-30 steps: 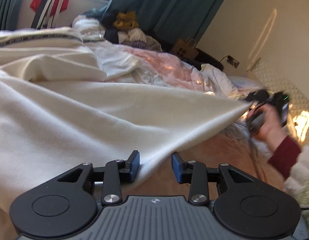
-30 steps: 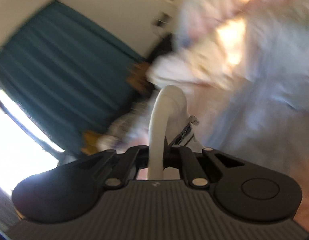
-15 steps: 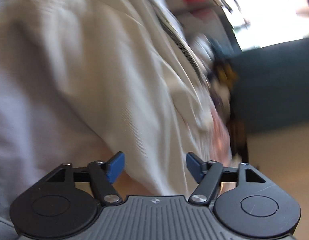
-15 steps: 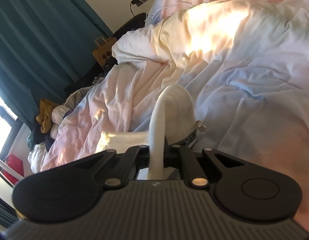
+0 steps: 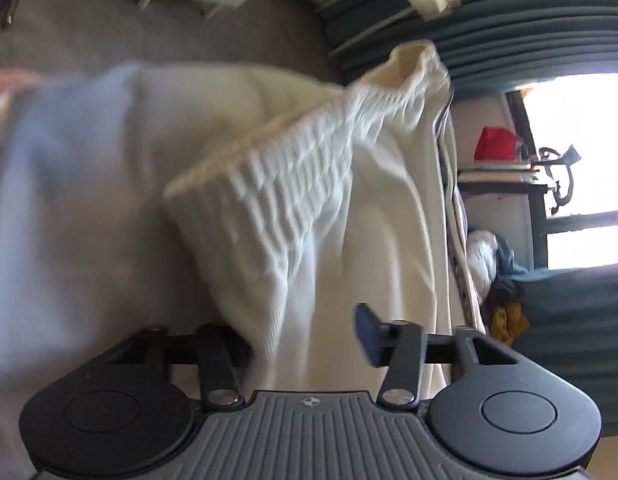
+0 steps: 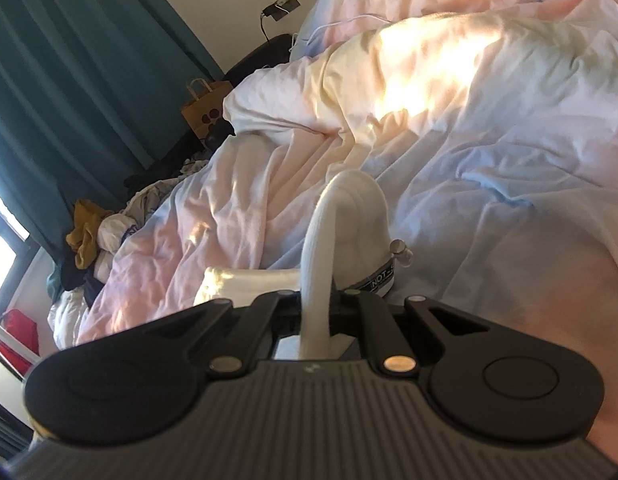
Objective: Fold clothes
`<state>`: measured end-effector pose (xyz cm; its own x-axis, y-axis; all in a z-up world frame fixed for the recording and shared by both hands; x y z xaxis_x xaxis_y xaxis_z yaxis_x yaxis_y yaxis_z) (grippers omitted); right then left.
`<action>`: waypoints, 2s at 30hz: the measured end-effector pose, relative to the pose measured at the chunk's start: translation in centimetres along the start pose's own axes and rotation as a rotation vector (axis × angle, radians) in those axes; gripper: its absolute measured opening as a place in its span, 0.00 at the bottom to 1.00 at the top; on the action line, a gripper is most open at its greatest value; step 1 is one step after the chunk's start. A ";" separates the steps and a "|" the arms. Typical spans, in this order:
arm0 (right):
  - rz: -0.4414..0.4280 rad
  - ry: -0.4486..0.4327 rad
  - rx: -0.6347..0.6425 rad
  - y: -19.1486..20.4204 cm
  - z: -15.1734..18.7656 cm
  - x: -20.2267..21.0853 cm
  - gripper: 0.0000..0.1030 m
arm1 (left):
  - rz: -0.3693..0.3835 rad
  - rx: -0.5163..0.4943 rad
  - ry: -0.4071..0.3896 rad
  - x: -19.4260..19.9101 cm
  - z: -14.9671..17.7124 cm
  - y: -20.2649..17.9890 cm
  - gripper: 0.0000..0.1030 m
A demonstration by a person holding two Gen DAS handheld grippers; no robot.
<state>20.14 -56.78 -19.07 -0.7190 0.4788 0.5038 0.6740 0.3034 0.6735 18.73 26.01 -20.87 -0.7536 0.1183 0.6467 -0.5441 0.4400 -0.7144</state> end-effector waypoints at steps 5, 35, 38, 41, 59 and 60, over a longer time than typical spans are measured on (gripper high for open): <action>-0.038 -0.010 -0.013 0.1 -0.8 1.1 0.06 | -0.007 -0.129 -0.109 3.0 -1.9 -1.9 0.06; 0.170 -0.090 -0.054 -3.4 -1.8 5.8 0.70 | -0.091 -0.548 -0.210 18.6 -2.9 -3.8 0.72; 0.157 -0.142 -0.009 -2.3 -2.6 6.9 0.71 | -0.085 -0.662 -0.244 19.0 -1.2 -6.8 0.77; 0.090 -0.166 0.073 0.2 -2.6 8.3 0.71 | -0.064 -0.781 -0.273 18.8 1.2 -10.1 0.80; -0.583 0.139 0.515 13.7 10.0 18.1 0.71 | 0.156 -1.225 -0.196 4.8 18.9 -23.0 0.80; -0.602 0.156 0.530 14.2 11.0 18.3 0.71 | 0.165 -1.240 -0.197 3.9 19.3 -23.1 0.80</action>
<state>18.41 -34.66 -6.26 -0.9725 0.0013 0.2327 0.1272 0.8402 0.5271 21.19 -0.88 -6.98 -0.8791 0.1642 0.4474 0.1912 0.9814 0.0156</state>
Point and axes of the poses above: each gripper's, at about its wrist camera, not at the fingertips, and x roughly against the way its jaws point, y to its left, z to its underside, the point moved 10 cm from there along -x, roughly the way its jaws point, and after that the axes turned 10 degrees about -x, right-handed, at the moved point
